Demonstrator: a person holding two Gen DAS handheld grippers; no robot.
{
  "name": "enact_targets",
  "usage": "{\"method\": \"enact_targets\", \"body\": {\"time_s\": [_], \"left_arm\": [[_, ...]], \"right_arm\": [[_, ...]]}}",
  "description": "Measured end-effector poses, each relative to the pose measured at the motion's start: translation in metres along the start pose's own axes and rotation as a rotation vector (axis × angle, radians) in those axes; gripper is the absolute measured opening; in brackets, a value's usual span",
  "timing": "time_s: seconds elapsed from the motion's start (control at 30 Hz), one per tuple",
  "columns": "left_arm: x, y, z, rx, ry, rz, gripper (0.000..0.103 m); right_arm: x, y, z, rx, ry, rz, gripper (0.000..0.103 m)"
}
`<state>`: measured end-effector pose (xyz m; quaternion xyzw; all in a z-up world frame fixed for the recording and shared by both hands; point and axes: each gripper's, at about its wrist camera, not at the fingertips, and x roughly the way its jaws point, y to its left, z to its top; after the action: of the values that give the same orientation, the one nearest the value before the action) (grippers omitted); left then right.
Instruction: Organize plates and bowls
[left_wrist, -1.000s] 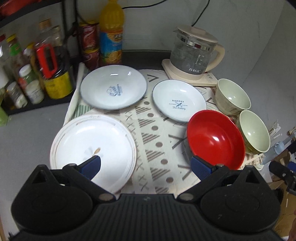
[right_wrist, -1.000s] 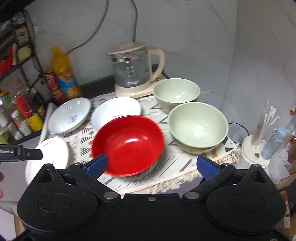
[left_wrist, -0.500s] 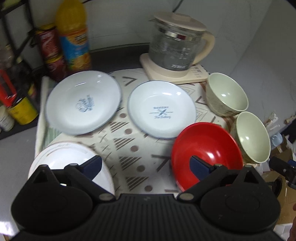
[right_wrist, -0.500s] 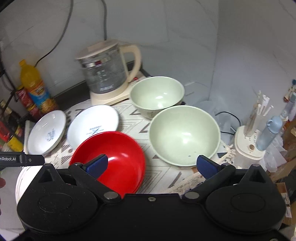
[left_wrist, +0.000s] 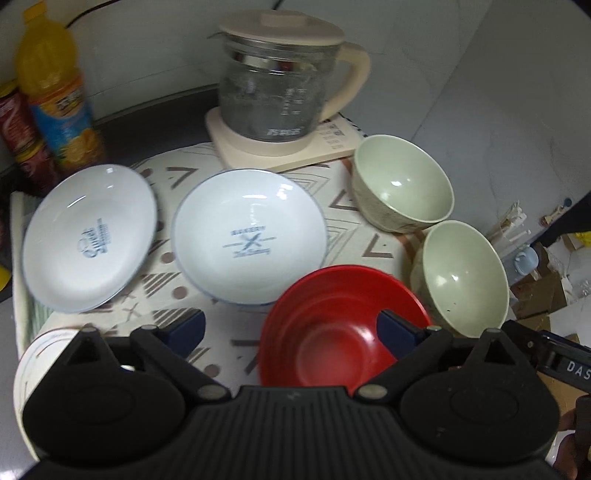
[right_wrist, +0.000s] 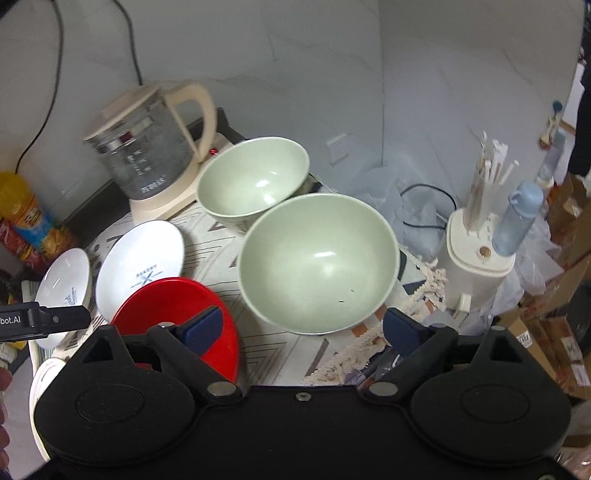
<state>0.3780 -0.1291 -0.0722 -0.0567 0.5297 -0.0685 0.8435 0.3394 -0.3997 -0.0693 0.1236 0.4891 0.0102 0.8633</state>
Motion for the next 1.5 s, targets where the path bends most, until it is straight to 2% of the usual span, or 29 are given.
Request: {"method": "enact_targets", "body": {"time_s": [0.1,0.43,0.8,0.9,1.0,1.07,1.17,1.3,1.4,1.5], "left_arm": [[0.007,-0.014,0.009,0.039,-0.008,-0.011,0.097],[0.044,-0.067,0.04,0.083,0.021,-0.064,0.086],[0.11,-0.129,0.055,0.176,0.119,-0.095,0.056],[0.123,-0.139,0.057,0.192,0.139,-0.089,0.052],[0.14,-0.146,0.057,0.188,0.181,-0.081,0.042],[0.148,-0.149,0.055,0.188,0.201,-0.078,0.032],[0.158,-0.153,0.054,0.184,0.233,-0.075,0.022],[0.163,-0.152,0.056,0.178,0.247,-0.062,0.016],[0.163,-0.149,0.056,0.156,0.253,-0.066,0.011],[0.16,-0.15,0.055,0.147,0.247,-0.069,0.011]], "right_arm": [[0.006,-0.008,0.004,0.017,0.003,-0.008,0.09],[0.039,-0.045,0.018,0.068,0.069,-0.034,0.073],[0.075,-0.08,0.027,0.13,0.13,-0.051,0.067],[0.082,-0.083,0.03,0.128,0.138,-0.039,0.062],[0.089,-0.084,0.034,0.12,0.151,-0.031,0.057],[0.095,-0.085,0.035,0.11,0.164,-0.031,0.051],[0.105,-0.088,0.036,0.108,0.191,-0.022,0.041],[0.114,-0.088,0.039,0.095,0.212,-0.013,0.028],[0.115,-0.087,0.042,0.085,0.205,0.015,0.011],[0.111,-0.083,0.044,0.065,0.186,0.014,0.009]]}}
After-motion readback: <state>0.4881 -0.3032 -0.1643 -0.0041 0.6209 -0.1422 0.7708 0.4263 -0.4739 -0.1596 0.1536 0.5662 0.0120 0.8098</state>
